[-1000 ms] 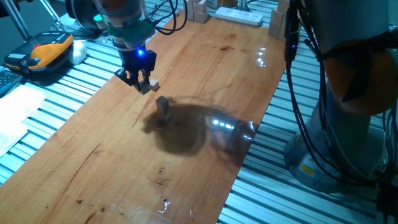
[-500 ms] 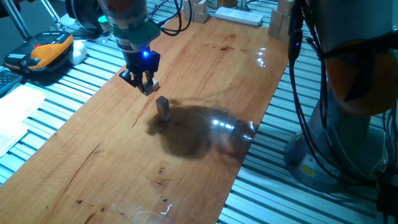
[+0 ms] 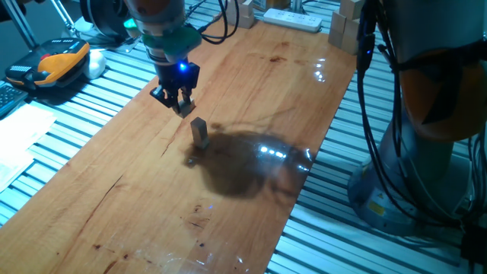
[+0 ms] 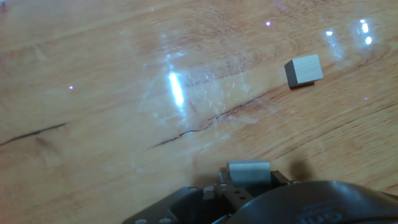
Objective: Stack the blocks in a vertical line of five
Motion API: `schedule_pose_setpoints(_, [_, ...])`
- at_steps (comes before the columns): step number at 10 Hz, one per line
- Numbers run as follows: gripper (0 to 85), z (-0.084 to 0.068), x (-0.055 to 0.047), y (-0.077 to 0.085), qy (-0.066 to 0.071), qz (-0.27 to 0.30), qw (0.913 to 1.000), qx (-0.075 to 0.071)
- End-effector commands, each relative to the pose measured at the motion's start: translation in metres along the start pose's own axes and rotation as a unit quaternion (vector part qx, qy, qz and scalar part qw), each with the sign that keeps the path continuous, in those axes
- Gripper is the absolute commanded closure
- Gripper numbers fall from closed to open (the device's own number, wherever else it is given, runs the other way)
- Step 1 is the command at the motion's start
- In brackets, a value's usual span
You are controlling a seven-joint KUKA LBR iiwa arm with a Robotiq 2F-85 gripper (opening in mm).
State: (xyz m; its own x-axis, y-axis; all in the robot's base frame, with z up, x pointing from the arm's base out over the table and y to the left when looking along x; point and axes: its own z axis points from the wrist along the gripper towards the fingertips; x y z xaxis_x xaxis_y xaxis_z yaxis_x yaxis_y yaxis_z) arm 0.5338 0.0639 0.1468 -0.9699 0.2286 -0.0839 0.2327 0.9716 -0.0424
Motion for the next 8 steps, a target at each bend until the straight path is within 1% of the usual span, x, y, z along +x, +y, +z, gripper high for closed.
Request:
schedule_pose_setpoints(1, [85.0, 0.0005, 0.0007, 0.0002, -0.001, -0.006, 1.0, 0.0])
schedule_pose_setpoints(4, [85.0, -0.0009, 0.0018, -0.0001, -0.001, -0.035, 0.9994, -0.004])
schedule_pose_setpoints(6, [85.0, -0.0017, 0.0036, -0.0021, -0.001, -0.042, 0.9991, -0.003])
schedule_pose_setpoints(8, [85.0, 0.0011, 0.0084, -0.0044, -0.004, -0.034, 0.9994, -0.005])
